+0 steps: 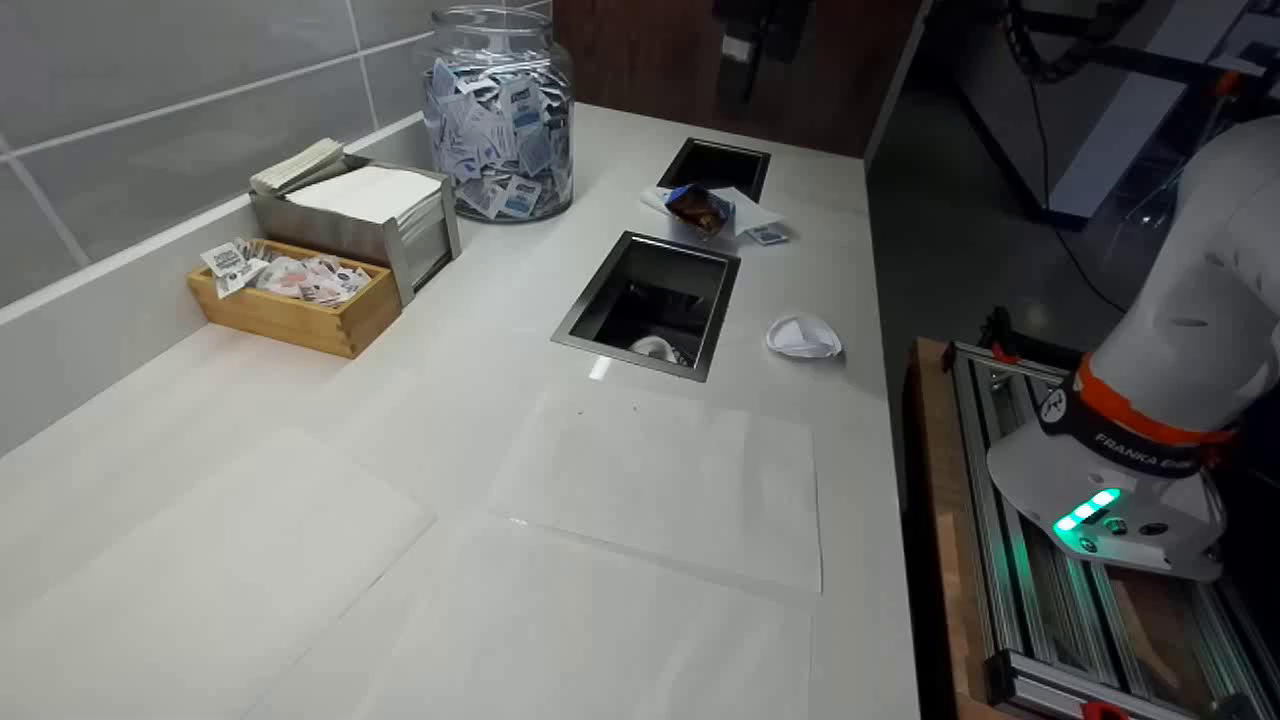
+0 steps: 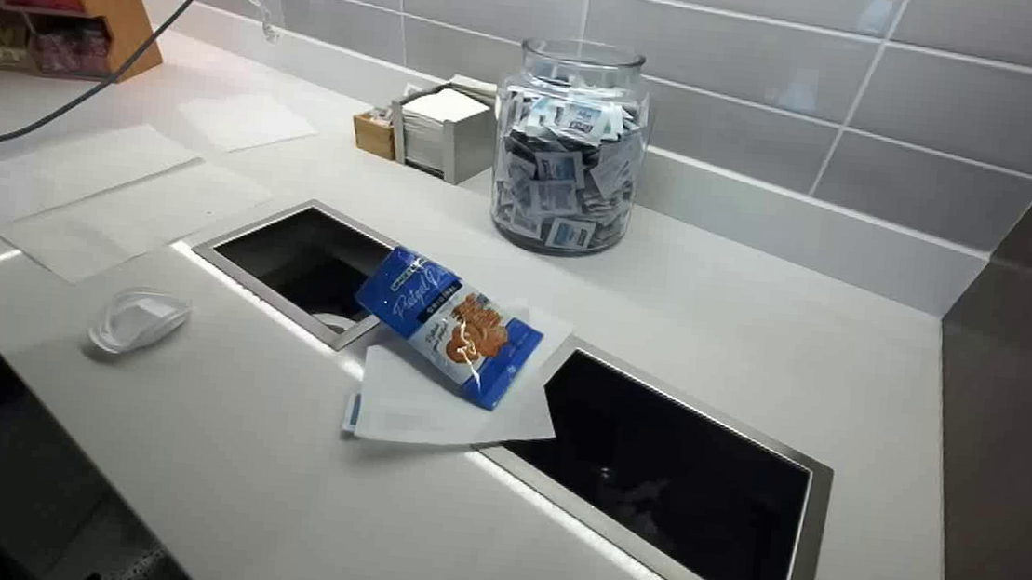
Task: Pour the contents in the blue packet into the trash chute on the left
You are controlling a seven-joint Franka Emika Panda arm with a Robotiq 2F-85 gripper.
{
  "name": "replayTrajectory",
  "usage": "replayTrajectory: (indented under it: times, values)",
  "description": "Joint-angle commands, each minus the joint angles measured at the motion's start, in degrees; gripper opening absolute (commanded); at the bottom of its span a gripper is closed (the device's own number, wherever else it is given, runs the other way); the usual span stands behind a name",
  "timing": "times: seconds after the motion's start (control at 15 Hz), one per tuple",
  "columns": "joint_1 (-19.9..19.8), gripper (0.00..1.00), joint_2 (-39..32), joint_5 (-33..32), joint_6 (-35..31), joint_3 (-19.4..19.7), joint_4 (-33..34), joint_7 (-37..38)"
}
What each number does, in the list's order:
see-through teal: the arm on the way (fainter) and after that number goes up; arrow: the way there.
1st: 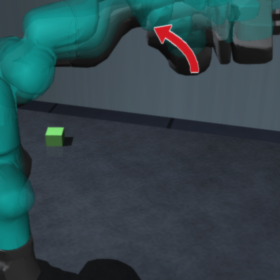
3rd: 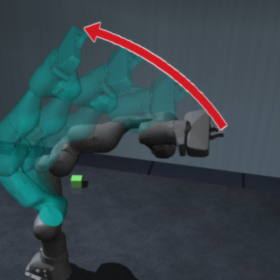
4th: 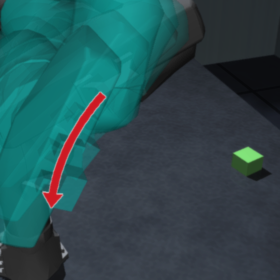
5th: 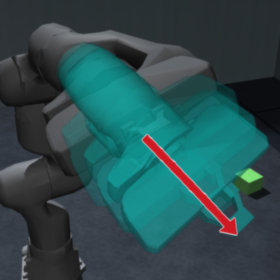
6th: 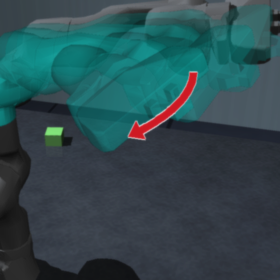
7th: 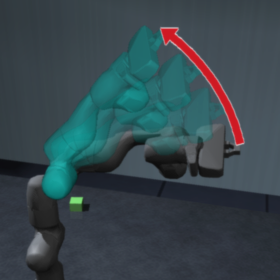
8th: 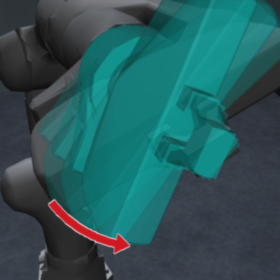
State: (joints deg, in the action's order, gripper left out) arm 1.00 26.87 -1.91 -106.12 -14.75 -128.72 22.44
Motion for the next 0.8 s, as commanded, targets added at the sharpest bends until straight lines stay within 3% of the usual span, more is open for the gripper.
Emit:
replayTrajectory:
  times: [0.0,0.6,0.73]
  values:
    - [1.1,1.00,-0.2,-0.5,0.1,0.9,0.1,0.4]
    - [1.1,1.00,-0.2,-0.5,0.1,0.9,0.1,0.4]
    - [-0.7,1.00,1.0,2.1,-2.2,3.5,-1.6,3.7]
